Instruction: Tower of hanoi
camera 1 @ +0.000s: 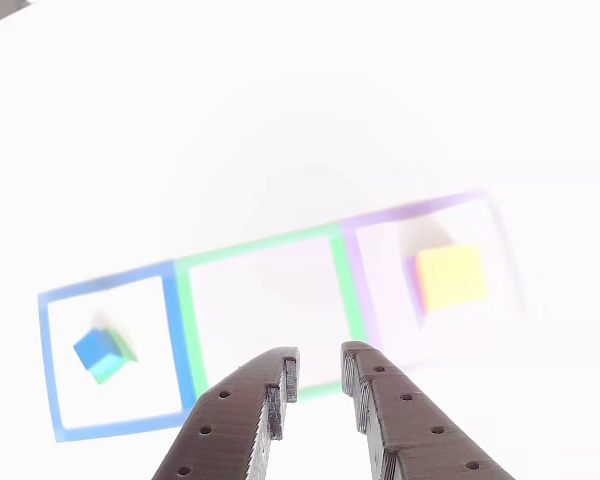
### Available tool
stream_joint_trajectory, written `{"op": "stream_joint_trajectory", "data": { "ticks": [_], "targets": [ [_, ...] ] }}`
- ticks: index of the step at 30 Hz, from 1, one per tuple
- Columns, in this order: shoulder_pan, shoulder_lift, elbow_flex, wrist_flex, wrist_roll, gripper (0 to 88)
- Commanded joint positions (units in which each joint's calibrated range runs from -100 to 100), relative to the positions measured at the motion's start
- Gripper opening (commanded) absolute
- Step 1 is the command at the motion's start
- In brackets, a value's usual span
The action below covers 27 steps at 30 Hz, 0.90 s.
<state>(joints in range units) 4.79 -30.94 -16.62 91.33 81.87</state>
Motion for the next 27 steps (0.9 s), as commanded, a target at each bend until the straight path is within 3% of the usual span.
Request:
{"op": "stream_joint_trajectory", "data": {
  "ticks": [1, 10, 15, 19, 27],
  "targets": [
    [3.94, -0.91, -2.83, 0.57, -1.14, 0.1],
    [13.43, -1.48, -2.56, 0.98, 1.39, 0.1],
    [18.32, -2.37, 1.44, -0.16, 6.97, 0.3],
    [21.58, -7.13, 12.44, -5.42, 17.45, 7.6],
    [25.03, -21.58, 45.99, -28.74, 18.13, 25.1]
  ]
}}
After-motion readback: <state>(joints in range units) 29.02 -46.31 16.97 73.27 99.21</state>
